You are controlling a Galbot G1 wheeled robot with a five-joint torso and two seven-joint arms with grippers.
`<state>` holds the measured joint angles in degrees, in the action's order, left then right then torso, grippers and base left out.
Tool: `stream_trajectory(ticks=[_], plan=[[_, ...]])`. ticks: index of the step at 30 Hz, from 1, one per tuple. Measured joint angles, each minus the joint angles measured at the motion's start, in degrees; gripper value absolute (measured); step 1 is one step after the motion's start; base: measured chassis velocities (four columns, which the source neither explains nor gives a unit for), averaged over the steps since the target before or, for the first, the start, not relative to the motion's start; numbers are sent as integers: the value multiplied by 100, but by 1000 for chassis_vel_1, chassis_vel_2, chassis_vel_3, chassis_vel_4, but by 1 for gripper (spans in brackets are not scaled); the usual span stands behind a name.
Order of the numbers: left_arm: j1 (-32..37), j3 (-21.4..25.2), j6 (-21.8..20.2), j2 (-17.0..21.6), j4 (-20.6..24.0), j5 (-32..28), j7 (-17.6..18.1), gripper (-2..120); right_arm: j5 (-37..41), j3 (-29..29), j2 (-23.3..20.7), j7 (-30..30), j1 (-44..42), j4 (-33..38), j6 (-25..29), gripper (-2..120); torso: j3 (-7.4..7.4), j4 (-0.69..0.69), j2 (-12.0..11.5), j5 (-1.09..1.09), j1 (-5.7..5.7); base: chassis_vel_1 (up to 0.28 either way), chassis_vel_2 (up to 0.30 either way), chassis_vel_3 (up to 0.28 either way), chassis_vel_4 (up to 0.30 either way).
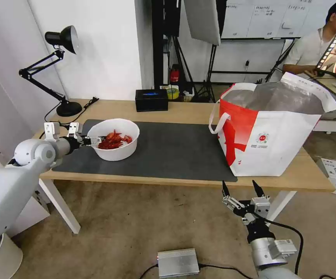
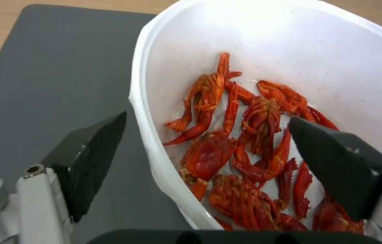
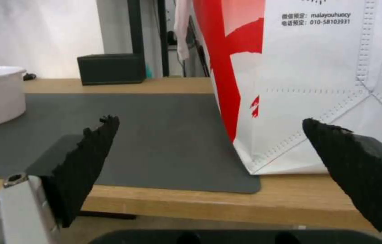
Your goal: Pick up the trash from the table and place it into the takeout bag.
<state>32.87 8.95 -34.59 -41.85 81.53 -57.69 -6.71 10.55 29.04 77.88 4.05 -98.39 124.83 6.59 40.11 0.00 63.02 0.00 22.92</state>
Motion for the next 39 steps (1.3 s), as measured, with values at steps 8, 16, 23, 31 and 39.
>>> stream_trajectory(ticks=[8, 16, 23, 31, 39], plan=[[41, 37, 27, -31, -59, 124, -129, 68, 0, 0, 0, 0, 1, 0, 0, 100, 0, 0, 0, 0, 0, 0, 0, 0, 0], [112, 76, 36, -31, -59, 224, -200, 38, 0, 0, 0, 0, 0, 0, 0, 100, 0, 0, 0, 0, 0, 0, 0, 0, 0], [133, 88, 42, -33, -58, 270, -237, 14, 0, 0, 0, 0, 0, 0, 0, 100, 0, 0, 0, 0, 0, 0, 0, 0, 0], [130, 104, 46, -20, -16, 286, -265, 0, 0, 0, 0, 0, 0, 0, -1, 100, 0, 0, 0, 0, 0, 0, 0, 0, 0], [198, 165, 46, 23, 121, 248, -273, 0, 0, 0, 0, 0, 0, 0, 0, 100, 0, 1, 0, 0, 0, 0, 0, 0, 0]])
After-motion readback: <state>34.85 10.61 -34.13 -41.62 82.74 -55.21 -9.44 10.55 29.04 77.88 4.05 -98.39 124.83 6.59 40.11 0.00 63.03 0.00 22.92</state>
